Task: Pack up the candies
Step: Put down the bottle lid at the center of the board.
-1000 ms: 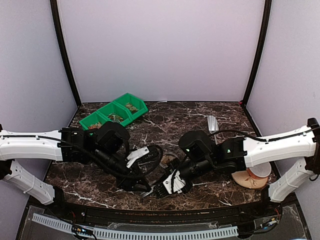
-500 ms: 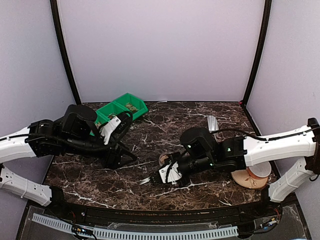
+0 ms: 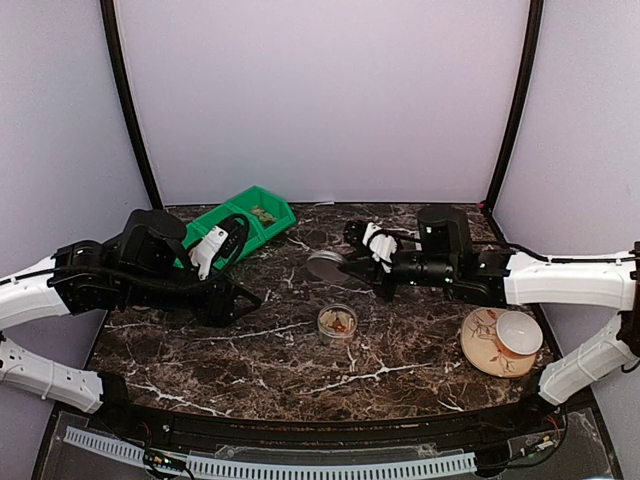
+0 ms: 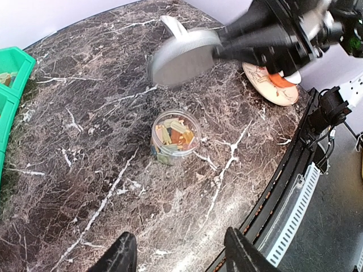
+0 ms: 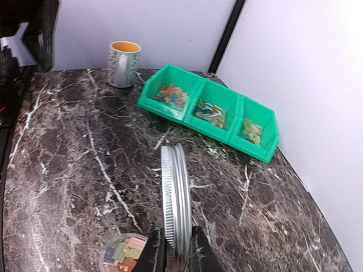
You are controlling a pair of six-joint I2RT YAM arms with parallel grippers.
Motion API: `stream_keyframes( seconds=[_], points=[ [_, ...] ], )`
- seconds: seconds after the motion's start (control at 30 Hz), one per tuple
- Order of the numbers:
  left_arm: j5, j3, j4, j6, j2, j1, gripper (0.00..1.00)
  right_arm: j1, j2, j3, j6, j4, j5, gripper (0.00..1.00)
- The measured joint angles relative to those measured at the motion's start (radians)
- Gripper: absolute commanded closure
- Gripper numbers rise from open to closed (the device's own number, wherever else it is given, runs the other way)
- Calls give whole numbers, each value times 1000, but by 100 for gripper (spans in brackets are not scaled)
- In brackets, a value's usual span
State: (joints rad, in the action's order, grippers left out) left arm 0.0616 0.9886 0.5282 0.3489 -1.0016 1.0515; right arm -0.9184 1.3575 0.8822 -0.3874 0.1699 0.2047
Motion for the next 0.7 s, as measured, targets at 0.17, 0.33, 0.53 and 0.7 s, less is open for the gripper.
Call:
stream_keyframes(
  seconds=[0.17,0.33,0.53,0.7],
  points=[
    [0,-8,-1,3,-12,0,45,138,-14,-51,177,86,-11,91],
    [0,-8,-2,2,-37,0,46,270,-16,-105,338,144,-27,91],
    [-1,-8,-3,2,-67,0,46,398,1,-159,525,186,-18,92],
    [-2,-8,-5,2,-84,0,46,460,58,-181,659,217,6,92]
  ],
)
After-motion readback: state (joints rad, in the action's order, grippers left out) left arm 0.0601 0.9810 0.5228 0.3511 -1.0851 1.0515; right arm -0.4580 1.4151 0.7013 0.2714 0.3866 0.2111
